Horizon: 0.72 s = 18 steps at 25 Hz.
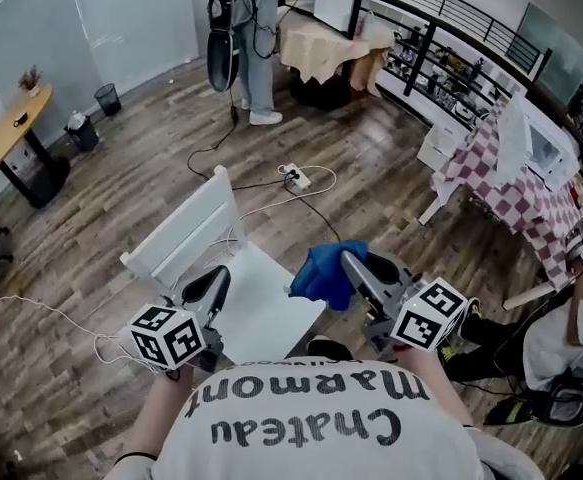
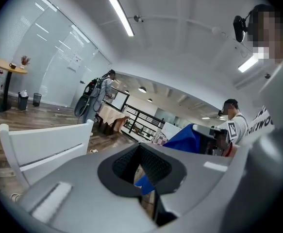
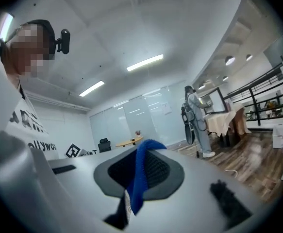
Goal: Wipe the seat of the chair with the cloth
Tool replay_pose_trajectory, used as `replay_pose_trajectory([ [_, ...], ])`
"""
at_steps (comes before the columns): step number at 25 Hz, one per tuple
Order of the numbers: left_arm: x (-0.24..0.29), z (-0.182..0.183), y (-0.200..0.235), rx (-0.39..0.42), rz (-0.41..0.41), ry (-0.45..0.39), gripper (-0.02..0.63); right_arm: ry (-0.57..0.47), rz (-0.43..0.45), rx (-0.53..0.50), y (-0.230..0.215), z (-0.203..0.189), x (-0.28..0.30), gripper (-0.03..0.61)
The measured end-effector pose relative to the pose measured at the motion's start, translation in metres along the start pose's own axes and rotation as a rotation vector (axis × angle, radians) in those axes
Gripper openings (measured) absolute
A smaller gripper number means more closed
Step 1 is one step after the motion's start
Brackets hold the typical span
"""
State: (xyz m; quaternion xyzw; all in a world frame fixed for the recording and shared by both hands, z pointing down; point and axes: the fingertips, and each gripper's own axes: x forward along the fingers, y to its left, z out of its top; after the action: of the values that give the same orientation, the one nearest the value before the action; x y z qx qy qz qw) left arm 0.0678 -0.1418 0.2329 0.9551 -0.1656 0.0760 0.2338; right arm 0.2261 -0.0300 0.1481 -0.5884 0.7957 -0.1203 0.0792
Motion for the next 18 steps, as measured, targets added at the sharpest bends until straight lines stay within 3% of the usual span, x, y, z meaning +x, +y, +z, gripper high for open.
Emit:
replay_pose_trajectory([
  [6,-0.006,0.012,0.021,-0.022,0.208,-0.092,0.008,0.097,0.278,0.030,-0.027,0.007,0.069,0.029],
  [11,-0.030,0.006,0.040,-0.094,0.403,-0.171,0.008,0.159,0.437,0.021,-0.037,0.008,0.125,0.029],
  [18,-0.077,-0.024,0.033,-0.218,0.701,-0.285,0.008,0.325,0.689,-0.042,-0.015,-0.032,0.190,0.029],
])
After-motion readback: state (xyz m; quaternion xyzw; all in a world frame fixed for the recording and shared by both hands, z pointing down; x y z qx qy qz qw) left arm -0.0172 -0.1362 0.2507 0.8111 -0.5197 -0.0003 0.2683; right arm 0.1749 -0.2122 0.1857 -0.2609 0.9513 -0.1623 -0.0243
